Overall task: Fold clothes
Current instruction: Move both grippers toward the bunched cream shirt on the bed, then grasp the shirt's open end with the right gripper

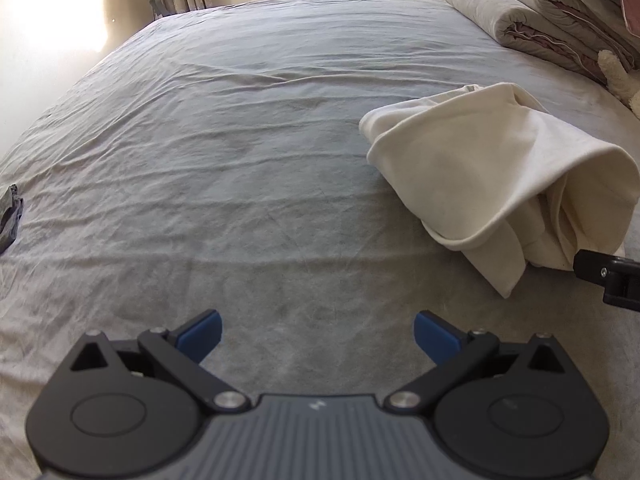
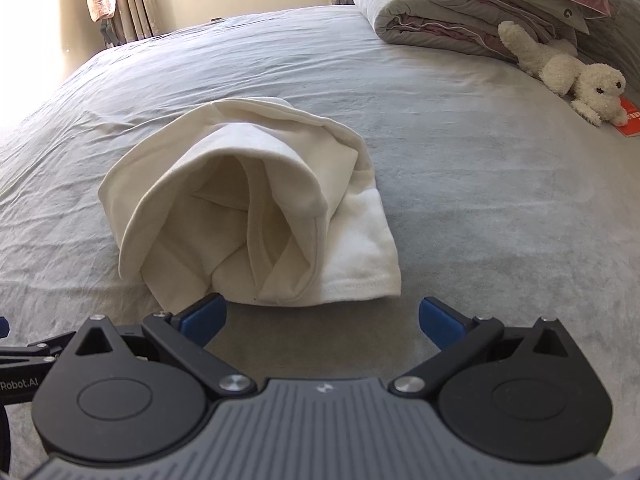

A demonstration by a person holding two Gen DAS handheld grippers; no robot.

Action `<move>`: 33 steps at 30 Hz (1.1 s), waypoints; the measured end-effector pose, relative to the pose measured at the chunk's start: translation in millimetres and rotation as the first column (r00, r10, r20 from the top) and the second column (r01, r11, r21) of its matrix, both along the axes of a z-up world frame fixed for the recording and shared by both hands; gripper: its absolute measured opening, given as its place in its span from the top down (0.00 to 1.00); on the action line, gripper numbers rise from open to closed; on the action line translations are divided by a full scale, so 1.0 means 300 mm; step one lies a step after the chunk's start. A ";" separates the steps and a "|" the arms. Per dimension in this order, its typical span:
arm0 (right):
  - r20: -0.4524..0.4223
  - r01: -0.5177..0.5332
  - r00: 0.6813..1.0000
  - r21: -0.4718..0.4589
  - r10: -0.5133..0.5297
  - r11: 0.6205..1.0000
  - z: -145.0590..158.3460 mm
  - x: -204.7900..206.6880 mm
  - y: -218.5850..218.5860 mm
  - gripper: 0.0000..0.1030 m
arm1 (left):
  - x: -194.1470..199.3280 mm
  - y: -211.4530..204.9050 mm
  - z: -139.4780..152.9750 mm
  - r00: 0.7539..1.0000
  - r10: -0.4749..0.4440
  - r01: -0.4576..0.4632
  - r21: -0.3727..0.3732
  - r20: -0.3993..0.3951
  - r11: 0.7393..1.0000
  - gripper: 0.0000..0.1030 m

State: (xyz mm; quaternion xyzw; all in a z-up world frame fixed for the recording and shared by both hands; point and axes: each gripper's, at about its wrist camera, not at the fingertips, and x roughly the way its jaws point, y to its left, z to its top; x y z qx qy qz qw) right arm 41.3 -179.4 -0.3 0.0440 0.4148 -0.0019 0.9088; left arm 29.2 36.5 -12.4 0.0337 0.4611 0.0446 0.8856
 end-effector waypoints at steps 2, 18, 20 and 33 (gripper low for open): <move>-0.006 -0.009 1.000 0.007 0.009 1.000 -0.016 0.032 0.004 0.00 | 0.013 0.004 -0.017 1.000 0.002 -0.002 0.016 -0.010 1.000 0.00; -0.084 -0.063 0.995 -0.053 0.059 0.997 -0.126 0.065 0.004 0.00 | 0.031 0.052 -0.114 0.999 -0.003 0.001 -0.045 -0.048 0.999 0.00; -0.071 -0.074 0.995 -0.066 0.070 0.995 -0.131 0.060 0.013 0.00 | 0.029 0.051 -0.117 0.999 -0.010 0.008 -0.046 -0.043 0.999 0.00; 0.143 -0.084 0.985 -0.096 0.097 0.992 -0.007 -0.006 0.006 0.00 | 0.022 0.050 -0.115 0.999 -0.020 0.019 -0.036 -0.031 0.999 0.00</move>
